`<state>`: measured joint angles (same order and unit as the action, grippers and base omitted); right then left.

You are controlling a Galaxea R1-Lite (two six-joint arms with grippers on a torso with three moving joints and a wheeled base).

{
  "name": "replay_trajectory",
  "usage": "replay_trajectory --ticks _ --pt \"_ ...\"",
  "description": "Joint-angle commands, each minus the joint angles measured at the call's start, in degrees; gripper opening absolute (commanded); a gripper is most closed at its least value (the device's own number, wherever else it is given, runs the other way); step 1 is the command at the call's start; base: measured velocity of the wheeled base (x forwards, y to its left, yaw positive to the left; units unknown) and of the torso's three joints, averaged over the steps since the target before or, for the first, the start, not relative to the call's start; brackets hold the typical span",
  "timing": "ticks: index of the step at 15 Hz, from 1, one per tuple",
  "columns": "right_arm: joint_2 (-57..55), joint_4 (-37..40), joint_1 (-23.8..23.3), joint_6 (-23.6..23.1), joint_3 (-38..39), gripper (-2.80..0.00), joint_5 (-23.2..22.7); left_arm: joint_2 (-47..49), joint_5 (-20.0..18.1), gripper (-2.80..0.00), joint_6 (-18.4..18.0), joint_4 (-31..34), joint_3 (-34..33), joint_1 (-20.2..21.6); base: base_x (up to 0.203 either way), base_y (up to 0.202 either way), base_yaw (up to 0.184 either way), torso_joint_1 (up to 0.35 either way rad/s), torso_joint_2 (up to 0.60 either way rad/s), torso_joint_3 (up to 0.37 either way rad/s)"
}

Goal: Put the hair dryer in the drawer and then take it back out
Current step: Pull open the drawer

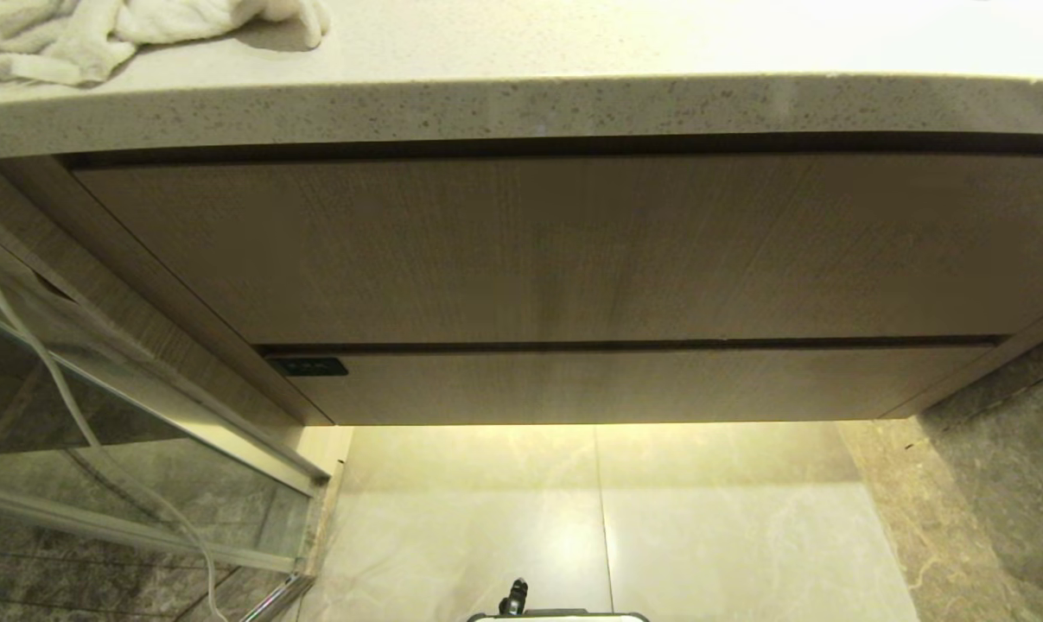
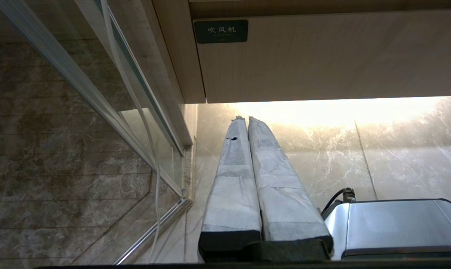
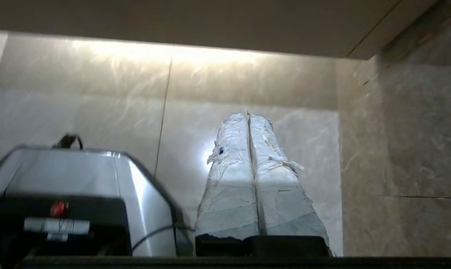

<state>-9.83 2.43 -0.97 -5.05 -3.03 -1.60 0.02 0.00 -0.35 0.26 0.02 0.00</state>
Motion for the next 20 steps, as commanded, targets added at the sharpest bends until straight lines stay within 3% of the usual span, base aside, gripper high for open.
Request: replay_trajectory --ticks 1,6,9,20 --pt "9.8 1.0 0.7 1.1 0.7 -2.8 1.6 0.1 0.0 -2.8 0.0 0.0 -0.1 0.0 0.0 0.0 0.0 0.0 0.0 0.0" --pt "9.9 2.2 0.9 0.0 0.9 -2.8 1.0 0.1 0.0 -2.8 0.0 0.0 -0.1 0.0 0.0 0.0 0.0 0.0 0.0 0.0" --pt "9.9 3.5 1.0 2.6 0.9 -2.8 1.4 0.1 0.0 -2.8 0.0 0.0 -0.1 0.0 0.0 0.0 0.0 0.0 0.0 0.0" --pt "9.9 4.3 1.0 3.4 0.7 -2.8 1.4 0.1 0.0 -2.8 -0.1 0.0 -0.1 0.0 0.0 0.0 0.0 0.0 0.0 0.0"
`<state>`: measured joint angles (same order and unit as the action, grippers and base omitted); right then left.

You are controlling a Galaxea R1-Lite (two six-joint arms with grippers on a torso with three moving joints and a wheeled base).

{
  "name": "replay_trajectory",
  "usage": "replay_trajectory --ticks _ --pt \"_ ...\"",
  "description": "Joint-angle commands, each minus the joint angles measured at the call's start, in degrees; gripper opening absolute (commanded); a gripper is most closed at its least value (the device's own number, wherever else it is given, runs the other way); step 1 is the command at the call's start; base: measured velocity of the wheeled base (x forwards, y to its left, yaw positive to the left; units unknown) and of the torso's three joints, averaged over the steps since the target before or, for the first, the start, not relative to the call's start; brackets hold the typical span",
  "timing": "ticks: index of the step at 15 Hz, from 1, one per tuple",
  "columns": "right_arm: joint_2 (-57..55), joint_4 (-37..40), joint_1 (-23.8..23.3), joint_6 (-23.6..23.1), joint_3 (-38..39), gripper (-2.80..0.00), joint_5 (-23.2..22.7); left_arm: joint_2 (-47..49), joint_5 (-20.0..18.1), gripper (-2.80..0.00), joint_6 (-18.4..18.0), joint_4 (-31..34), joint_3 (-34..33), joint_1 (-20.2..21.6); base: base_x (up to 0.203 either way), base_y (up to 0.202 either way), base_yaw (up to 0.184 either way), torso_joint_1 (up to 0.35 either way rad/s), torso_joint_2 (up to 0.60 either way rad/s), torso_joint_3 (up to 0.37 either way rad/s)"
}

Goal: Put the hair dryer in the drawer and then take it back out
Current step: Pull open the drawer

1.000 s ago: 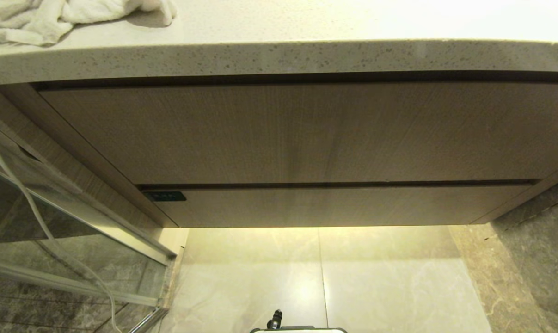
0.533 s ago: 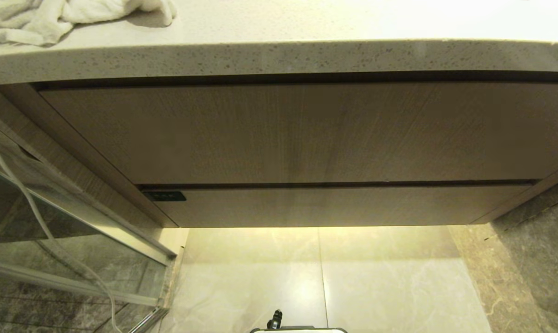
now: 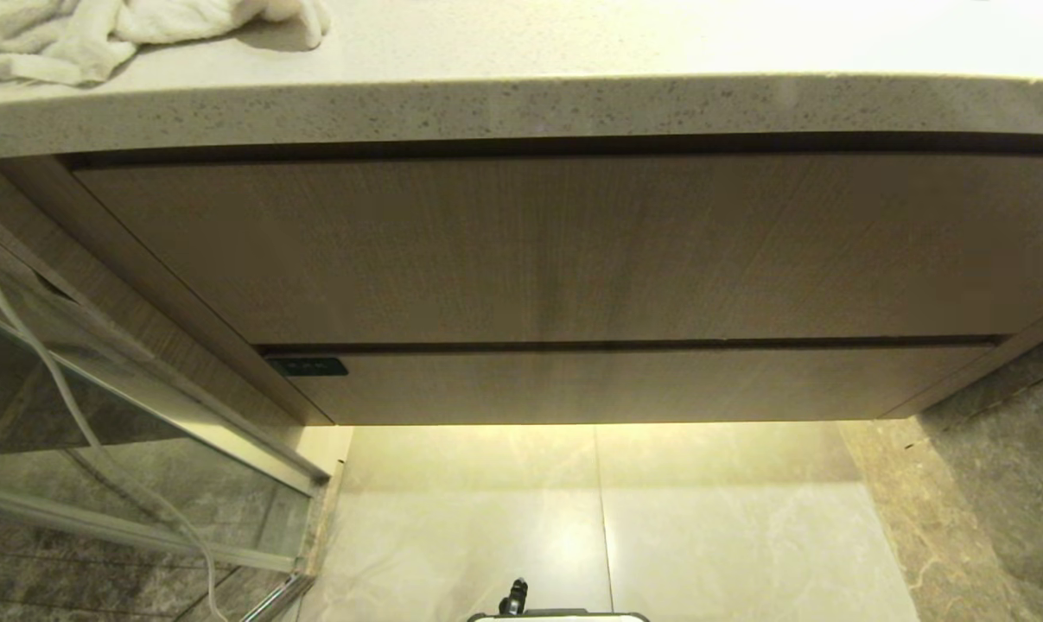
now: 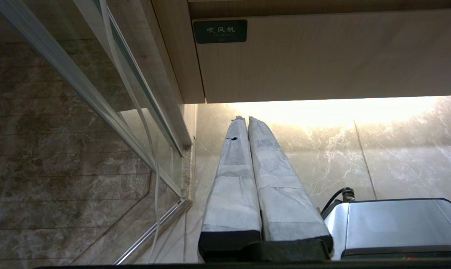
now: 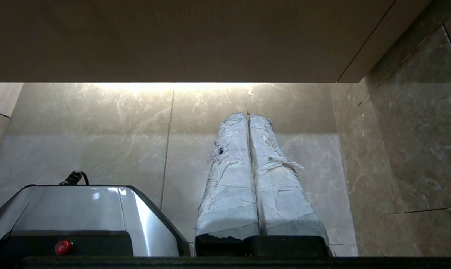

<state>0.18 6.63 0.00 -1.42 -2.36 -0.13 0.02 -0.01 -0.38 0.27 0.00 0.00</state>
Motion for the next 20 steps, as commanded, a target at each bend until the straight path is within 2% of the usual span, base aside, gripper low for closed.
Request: replay_trajectory --ticks 1,5,12,14,16,18,20 --pt "0.0 0.0 0.0 -0.2 0.0 -2.8 0.0 0.1 0.0 -2.8 0.0 0.0 -0.1 0.0 0.0 0.0 0.0 0.0 0.0 0.0" --pt "-0.1 0.1 0.0 -2.4 0.0 -2.8 -0.2 0.1 0.0 -2.8 0.0 0.0 -0.1 0.0 0.0 0.0 0.0 0.0 0.0 0.0" --pt "-0.3 0.1 0.0 -2.4 -1.8 -2.8 -0.2 0.1 0.0 -2.8 0.0 0.0 -0.1 0.0 0.0 0.0 0.0 0.0 0.0 0.0" --pt "-2.9 3.8 0.0 -2.3 -9.2 -2.8 -1.4 0.1 0.0 -2.8 0.0 0.0 -0.1 0.0 0.0 0.0 0.0 0.0 0.0 0.0" --pt "-7.5 12.7 0.0 -2.4 -20.2 -2.8 -2.1 0.1 0.0 -2.8 0.0 0.0 -0.1 0.0 0.0 0.0 0.0 0.0 0.0 0.0" --pt "-18.0 19.5 0.0 -3.4 -27.0 -2.8 -2.6 0.1 0.0 -2.8 0.0 0.0 -0.1 0.0 0.0 0.0 0.0 0.0 0.0 0.0" --pt "-32.2 21.8 2.1 -5.1 -31.1 -2.8 -6.0 0.1 0.0 -2.8 -0.1 0.0 -0.1 0.0 0.0 0.0 0.0 0.0 0.0 0.0"
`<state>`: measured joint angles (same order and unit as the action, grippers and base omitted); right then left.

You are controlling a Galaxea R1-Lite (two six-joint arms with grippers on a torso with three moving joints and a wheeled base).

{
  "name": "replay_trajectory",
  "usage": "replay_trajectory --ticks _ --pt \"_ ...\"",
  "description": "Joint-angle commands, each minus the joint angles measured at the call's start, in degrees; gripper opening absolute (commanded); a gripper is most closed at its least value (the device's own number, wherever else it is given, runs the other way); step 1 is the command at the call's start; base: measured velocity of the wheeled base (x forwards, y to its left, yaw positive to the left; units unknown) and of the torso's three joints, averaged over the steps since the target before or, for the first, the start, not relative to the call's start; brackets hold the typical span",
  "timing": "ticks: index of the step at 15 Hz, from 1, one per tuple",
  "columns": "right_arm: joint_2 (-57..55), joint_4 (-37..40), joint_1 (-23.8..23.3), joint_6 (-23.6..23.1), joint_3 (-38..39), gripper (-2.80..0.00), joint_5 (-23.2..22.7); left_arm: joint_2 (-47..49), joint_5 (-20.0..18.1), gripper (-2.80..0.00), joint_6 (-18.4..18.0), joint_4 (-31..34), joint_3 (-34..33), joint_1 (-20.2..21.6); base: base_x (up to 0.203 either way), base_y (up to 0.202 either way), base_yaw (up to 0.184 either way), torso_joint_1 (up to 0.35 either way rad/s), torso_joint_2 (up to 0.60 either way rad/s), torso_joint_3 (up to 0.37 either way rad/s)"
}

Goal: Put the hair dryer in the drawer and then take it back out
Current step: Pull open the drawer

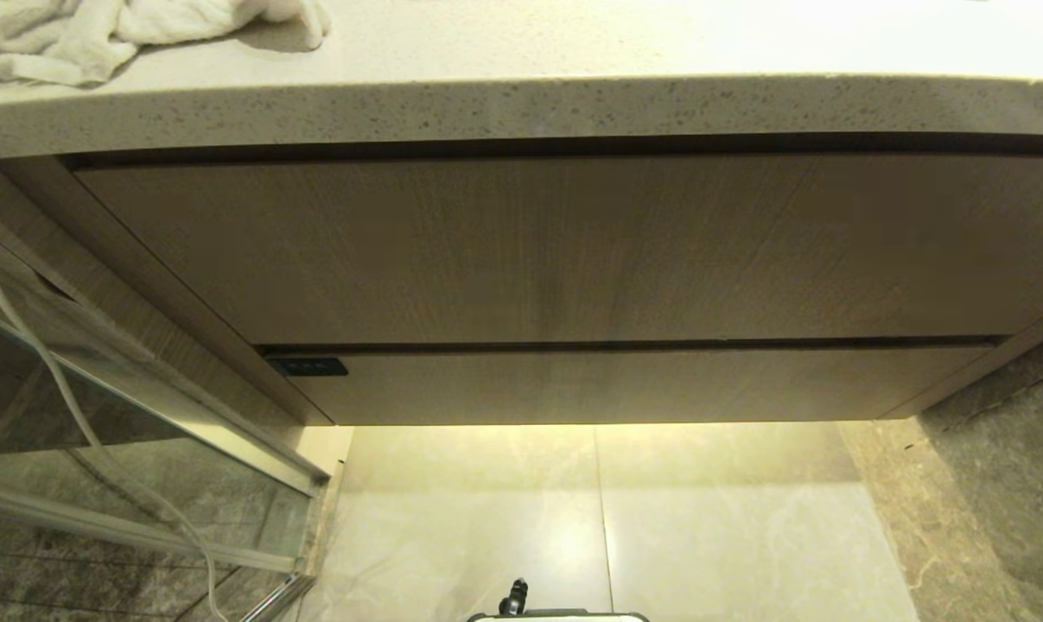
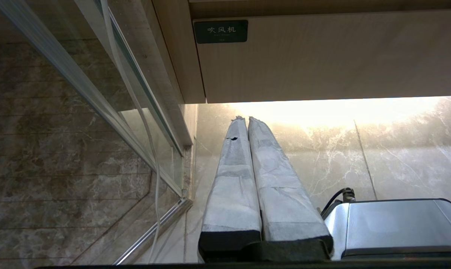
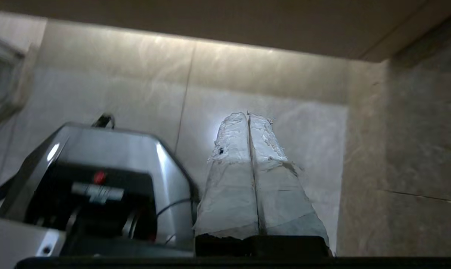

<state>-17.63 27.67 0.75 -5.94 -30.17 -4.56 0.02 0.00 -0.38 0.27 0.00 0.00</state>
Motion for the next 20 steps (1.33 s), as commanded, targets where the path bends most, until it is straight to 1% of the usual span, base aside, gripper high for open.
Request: replay_trajectory --ticks 1,2,4,5,6,8,9,10,11,12,14,15,16,17,19,20 --pt "-22.3 -0.1 2.8 -1.3 -5.1 -2.8 -3.7 0.1 0.0 -2.8 -0.1 0.0 -0.1 0.0 0.0 0.0 0.0 0.0 0.0 0.0" --pt "-28.5 -1.2 4.0 -2.0 -6.8 -2.8 -5.7 0.1 0.0 -2.8 -0.1 0.0 -0.1 0.0 0.0 0.0 0.0 0.0 0.0 0.0" --pt "-42.8 -5.6 5.8 -2.8 -10.8 -2.8 -7.9 0.1 0.0 -2.8 -0.1 0.0 -0.1 0.0 0.0 0.0 0.0 0.0 0.0 0.0" --pt "-49.0 -7.4 6.9 -3.4 -12.8 -2.8 -8.6 0.1 0.0 -2.8 0.0 0.0 -0.1 0.0 0.0 0.0 0.0 0.0 0.0 0.0" --pt "-55.5 -9.1 8.3 -5.4 -14.3 -2.8 -8.3 0.1 0.0 -2.8 0.0 0.0 -0.1 0.0 0.0 0.0 0.0 0.0 0.0 0.0" --pt "-65.9 -13.1 10.6 -14.0 -16.3 -2.8 -5.3 0.1 0.0 -2.8 -0.1 0.0 -0.1 0.0 0.0 0.0 0.0 0.0 0.0 0.0" --pt "-68.9 -15.6 11.2 -20.4 -16.6 -2.8 -3.0 0.1 0.0 -2.8 0.0 0.0 -0.1 0.0 0.0 0.0 0.0 0.0 0.0 0.0" --pt "-72.8 -18.9 11.5 -30.4 -16.5 -2.8 -0.5 0.1 0.0 -2.8 0.0 0.0 -0.1 0.0 0.0 0.0 0.0 0.0 0.0 0.0" --pt "-76.4 -23.0 11.7 -37.2 -15.8 -2.8 0.8 0.1 0.0 -2.8 -0.1 0.0 -0.1 0.0 0.0 0.0 0.0 0.0 0.0 0.0" --pt "-78.9 -28.9 11.9 -39.7 -15.1 -2.8 1.1 0.1 0.0 -2.8 0.0 0.0 -0.1 0.0 0.0 0.0 0.0 0.0 0.0 0.0" --pt "-83.6 -34.7 12.1 -36.0 -15.5 -2.8 -3.4 0.1 0.0 -2.8 0.0 0.0 -0.1 0.0 0.0 0.0 0.0 0.0 0.0 0.0" --pt "-85.2 -35.3 12.1 -34.4 -16.3 -2.8 -4.6 0.1 0.0 -2.8 -0.1 0.0 -0.1 0.0 0.0 0.0 0.0 0.0 0.0 0.0" --pt "-85.7 -35.7 12.2 -34.0 -16.6 0.0 -5.1 0.1 0.0 -2.8 -0.1 0.0 -0.1 0.0 0.0 0.0 0.0 0.0 0.0 0.0" --pt "-86.2 -36.0 12.4 -35.2 -16.1 0.0 -5.4 0.1 0.0 -2.8 -0.1 0.0 -0.1 0.0 0.0 0.0 0.0 0.0 0.0 0.0" --pt "-86.9 -36.3 12.5 -40.4 -15.5 0.0 -5.0 0.0 0.0 -2.8 0.0 0.0 -0.1 0.0 0.0 0.0 0.0 0.0 0.0 0.0" --pt "-86.7 -37.5 12.4 -42.0 -15.2 0.0 -5.1 0.1 0.0 -2.8 0.0 0.0 -0.1 0.0 0.0 0.0 0.0 0.0 0.0 0.0"
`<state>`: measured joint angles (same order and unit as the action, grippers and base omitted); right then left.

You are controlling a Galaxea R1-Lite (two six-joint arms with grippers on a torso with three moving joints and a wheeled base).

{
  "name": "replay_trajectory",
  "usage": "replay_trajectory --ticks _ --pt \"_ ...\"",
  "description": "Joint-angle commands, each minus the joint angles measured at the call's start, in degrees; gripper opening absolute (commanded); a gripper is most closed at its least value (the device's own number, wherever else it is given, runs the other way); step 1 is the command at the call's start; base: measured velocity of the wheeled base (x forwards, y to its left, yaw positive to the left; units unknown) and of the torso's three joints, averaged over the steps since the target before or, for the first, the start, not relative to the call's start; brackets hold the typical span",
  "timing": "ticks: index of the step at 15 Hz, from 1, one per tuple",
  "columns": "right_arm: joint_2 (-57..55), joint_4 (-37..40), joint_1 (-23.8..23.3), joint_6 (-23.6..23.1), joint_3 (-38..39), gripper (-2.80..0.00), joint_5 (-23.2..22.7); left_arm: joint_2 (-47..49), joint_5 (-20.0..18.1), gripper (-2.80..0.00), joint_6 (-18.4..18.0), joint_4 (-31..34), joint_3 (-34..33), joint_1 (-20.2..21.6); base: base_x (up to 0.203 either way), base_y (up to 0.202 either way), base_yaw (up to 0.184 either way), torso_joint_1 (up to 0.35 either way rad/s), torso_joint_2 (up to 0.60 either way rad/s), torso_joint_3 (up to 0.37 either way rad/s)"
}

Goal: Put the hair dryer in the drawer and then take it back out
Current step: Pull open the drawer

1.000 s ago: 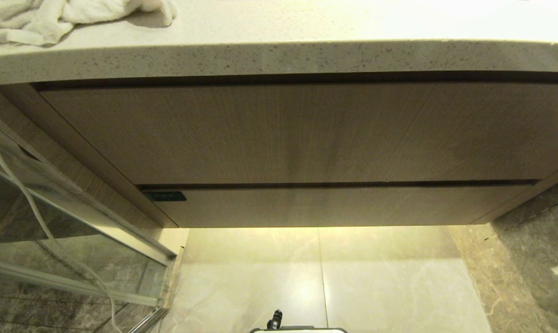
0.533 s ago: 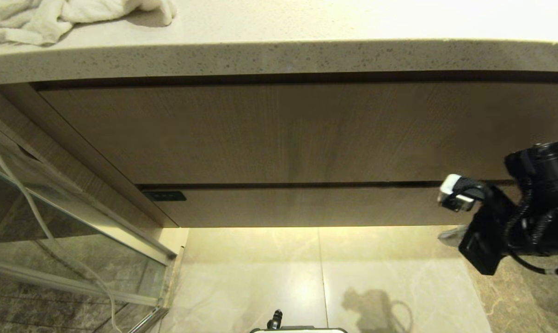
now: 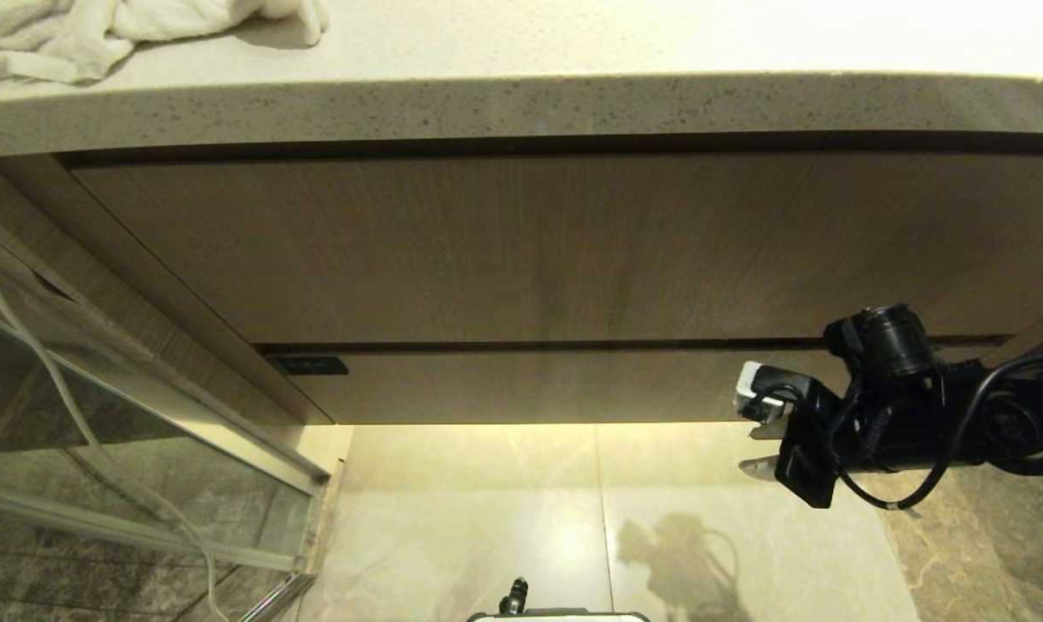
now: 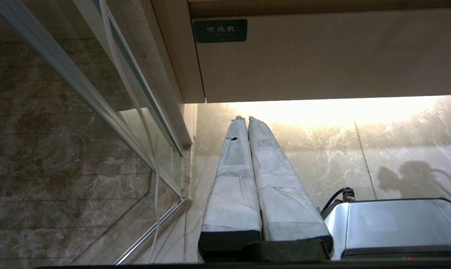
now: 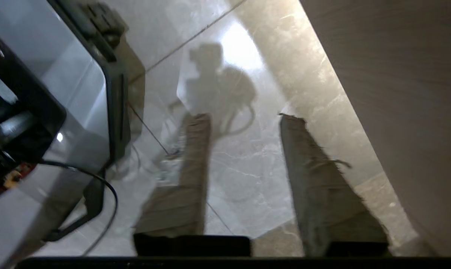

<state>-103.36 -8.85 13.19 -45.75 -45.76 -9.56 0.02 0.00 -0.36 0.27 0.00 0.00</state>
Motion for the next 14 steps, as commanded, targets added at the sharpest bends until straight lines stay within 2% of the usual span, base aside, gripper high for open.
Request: replay_trajectory --ticks 1,3,4,6,7,8,10,11,14 --pt "-0.8 -2.4 -0.1 -4.3 0.8 0.0 -0.2 0.1 0.0 -2.8 0.0 0.0 -0.1 0.0 0.0 0.0 0.0 0.0 0.0 0.0" --pt "-0.6 -3.5 -0.1 -5.4 1.3 0.0 -0.3 0.1 0.0 -2.8 -0.1 0.0 -0.1 0.0 0.0 0.0 0.0 0.0 0.0 0.0" --pt "-0.2 -9.2 -0.1 -7.5 3.5 0.0 -0.4 0.1 0.0 -2.8 -0.1 0.0 -0.1 0.0 0.0 0.0 0.0 0.0 0.0 0.0" --pt "-0.1 -23.9 -0.6 -14.9 7.3 0.0 -1.8 0.1 0.0 -2.8 -0.1 0.0 -0.1 0.0 0.0 0.0 0.0 0.0 0.0 0.0" --pt "-0.6 -29.3 -1.7 -21.5 9.3 0.0 -4.3 0.1 0.0 -2.8 0.0 0.0 -0.1 0.0 0.0 0.0 0.0 0.0 0.0 0.0" --pt "-1.2 -32.4 -2.8 -24.7 10.8 0.0 -7.1 0.1 0.0 -2.8 0.0 0.0 -0.1 0.0 0.0 0.0 0.0 0.0 0.0 0.0" --pt "-3.1 -37.8 -4.0 -27.2 14.1 0.0 -12.5 0.1 0.0 -2.8 0.0 0.0 -0.1 0.0 0.0 0.0 0.0 0.0 0.0 0.0" --pt "-3.8 -40.4 -4.4 -28.3 15.4 0.0 -13.7 0.1 0.0 -2.8 -0.1 0.0 -0.1 0.0 0.0 0.0 0.0 0.0 0.0 0.0" --pt "-6.8 -44.1 -4.7 -28.8 15.2 0.0 -13.7 0.1 0.0 -2.8 -0.1 0.0 -0.1 0.0 0.0 0.0 0.0 0.0 0.0 0.0"
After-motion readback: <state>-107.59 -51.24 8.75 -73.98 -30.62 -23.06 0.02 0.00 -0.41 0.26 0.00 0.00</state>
